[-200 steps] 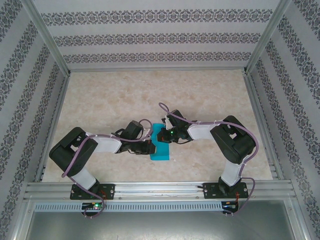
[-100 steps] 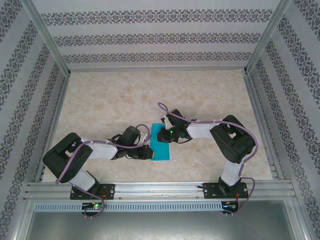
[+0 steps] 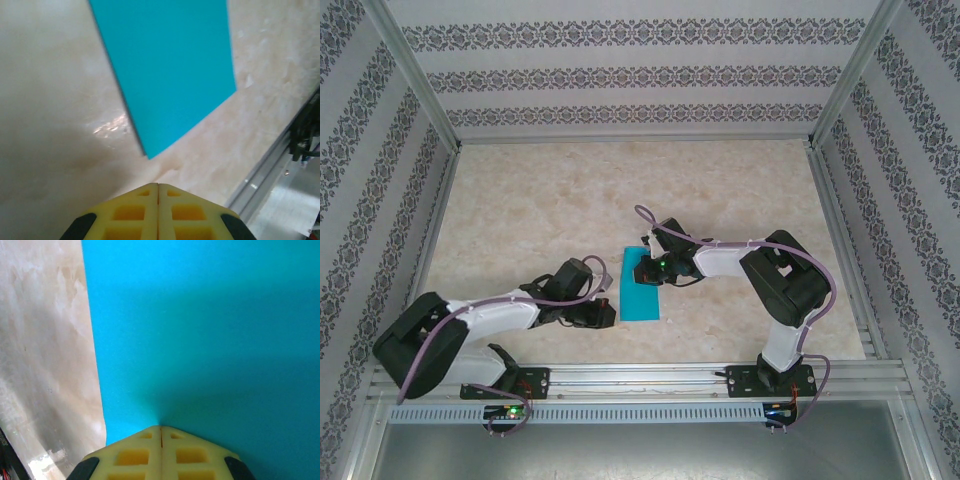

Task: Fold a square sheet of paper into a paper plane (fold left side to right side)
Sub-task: First fold the square sheet of paper in half at the center of the table, then hold the square sheet of paper at the center of the table.

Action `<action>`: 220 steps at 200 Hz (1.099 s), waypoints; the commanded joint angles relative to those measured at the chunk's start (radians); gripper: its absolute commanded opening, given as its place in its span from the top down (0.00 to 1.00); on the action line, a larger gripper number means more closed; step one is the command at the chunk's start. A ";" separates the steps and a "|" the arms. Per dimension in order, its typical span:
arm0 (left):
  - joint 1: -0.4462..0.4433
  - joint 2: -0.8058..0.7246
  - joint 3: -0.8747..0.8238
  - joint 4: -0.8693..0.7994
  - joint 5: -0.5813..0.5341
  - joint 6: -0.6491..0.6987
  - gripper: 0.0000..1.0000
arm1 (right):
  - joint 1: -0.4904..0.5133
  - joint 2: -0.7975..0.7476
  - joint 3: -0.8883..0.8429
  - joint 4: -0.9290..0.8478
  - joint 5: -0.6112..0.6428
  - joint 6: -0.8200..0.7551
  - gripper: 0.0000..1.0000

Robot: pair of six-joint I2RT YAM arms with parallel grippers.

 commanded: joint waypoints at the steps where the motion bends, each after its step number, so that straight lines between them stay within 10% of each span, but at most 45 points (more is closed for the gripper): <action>1: 0.018 -0.045 0.088 -0.095 -0.013 0.020 0.93 | 0.004 0.026 -0.030 -0.107 0.089 -0.032 1.00; 220: 0.071 0.415 0.247 0.065 0.007 0.024 0.97 | 0.017 -0.005 -0.022 -0.112 0.083 -0.032 1.00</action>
